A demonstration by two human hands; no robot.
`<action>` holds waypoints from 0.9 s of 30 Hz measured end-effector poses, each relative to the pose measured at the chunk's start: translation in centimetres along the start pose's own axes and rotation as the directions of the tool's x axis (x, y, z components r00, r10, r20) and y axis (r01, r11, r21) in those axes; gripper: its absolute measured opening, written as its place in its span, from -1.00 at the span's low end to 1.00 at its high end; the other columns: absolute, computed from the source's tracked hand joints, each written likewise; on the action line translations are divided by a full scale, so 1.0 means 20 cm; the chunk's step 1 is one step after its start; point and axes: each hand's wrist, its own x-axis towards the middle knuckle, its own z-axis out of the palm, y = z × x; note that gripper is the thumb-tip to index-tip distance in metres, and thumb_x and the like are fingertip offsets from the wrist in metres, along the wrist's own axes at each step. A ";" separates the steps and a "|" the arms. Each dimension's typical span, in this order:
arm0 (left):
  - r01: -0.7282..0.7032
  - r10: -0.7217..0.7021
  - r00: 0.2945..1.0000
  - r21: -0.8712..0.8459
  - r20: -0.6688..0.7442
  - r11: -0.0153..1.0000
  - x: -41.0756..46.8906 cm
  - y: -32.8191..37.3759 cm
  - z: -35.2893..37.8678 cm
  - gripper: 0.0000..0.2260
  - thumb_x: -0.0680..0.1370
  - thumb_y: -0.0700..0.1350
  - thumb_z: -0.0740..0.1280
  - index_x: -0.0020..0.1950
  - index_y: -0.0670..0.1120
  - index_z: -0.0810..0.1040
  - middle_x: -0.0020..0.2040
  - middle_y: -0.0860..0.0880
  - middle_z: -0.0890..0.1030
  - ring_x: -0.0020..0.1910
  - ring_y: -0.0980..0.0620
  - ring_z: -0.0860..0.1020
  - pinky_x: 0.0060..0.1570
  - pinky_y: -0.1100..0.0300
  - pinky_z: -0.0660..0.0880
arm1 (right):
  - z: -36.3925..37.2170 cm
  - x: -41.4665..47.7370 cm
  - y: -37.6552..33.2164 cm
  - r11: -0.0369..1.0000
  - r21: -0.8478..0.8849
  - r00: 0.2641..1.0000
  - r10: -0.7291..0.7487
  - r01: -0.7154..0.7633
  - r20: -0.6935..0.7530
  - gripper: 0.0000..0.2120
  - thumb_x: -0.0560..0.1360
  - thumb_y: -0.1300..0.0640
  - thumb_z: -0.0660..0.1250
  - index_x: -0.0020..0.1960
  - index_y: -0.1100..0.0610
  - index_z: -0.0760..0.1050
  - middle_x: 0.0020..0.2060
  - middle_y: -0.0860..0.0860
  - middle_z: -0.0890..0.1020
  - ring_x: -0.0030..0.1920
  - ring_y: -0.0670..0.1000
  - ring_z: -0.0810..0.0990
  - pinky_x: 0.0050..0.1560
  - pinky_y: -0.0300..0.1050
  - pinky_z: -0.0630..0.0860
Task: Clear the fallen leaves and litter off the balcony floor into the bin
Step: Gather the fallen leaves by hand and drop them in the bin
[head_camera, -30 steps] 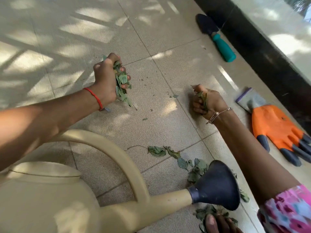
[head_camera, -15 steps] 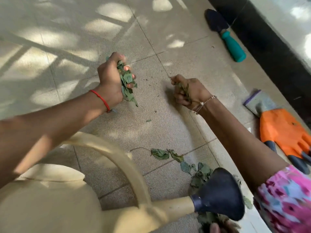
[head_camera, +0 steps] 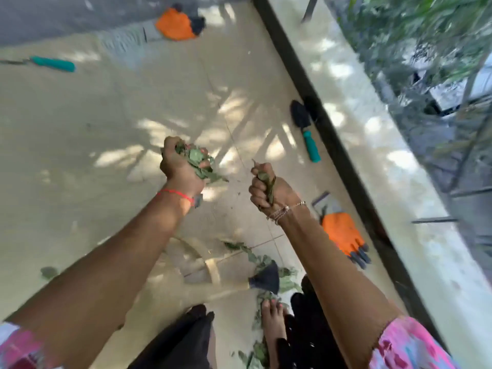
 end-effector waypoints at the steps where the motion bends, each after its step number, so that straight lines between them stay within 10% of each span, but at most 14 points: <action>1: 0.011 -0.011 1.000 0.018 -0.002 1.000 -0.13 0.10 0.07 -0.71 0.52 -0.14 0.08 -0.41 -0.06 0.19 -0.52 -0.01 0.28 -0.63 0.04 0.33 -0.60 0.43 0.18 | 0.06 -0.13 -0.07 1.000 -0.002 1.000 -0.008 0.008 -0.014 -0.70 0.61 0.12 0.05 -0.30 0.10 0.25 -0.68 -0.09 0.17 -0.72 -0.15 0.10 -0.76 -0.43 0.03; 15: -0.044 0.012 0.953 0.098 0.304 0.994 -2.16 1.48 1.21 -0.75 0.53 -0.02 0.09 -0.33 -0.04 0.31 -0.49 -0.02 0.38 -0.65 0.07 0.37 -0.60 0.43 0.23 | 1.14 -2.31 -1.21 0.917 0.003 0.917 -0.399 0.399 0.021 -0.65 0.64 0.14 -0.08 -0.30 0.07 0.21 -0.66 -0.10 0.19 -0.73 -0.17 0.11 -0.73 -0.49 0.03; 27: 0.122 -0.348 0.739 0.394 0.577 0.911 -3.20 0.99 1.30 -0.71 0.56 -0.10 0.04 -0.39 -0.04 0.19 -0.58 0.00 0.30 -0.65 0.05 0.34 -0.61 0.42 0.17 | 0.72 -3.45 -0.94 0.666 0.323 0.740 -0.611 0.673 -0.282 -0.65 0.65 0.04 -0.06 -0.29 0.09 0.20 -0.70 -0.07 0.25 -0.75 -0.15 0.15 -0.79 -0.42 0.06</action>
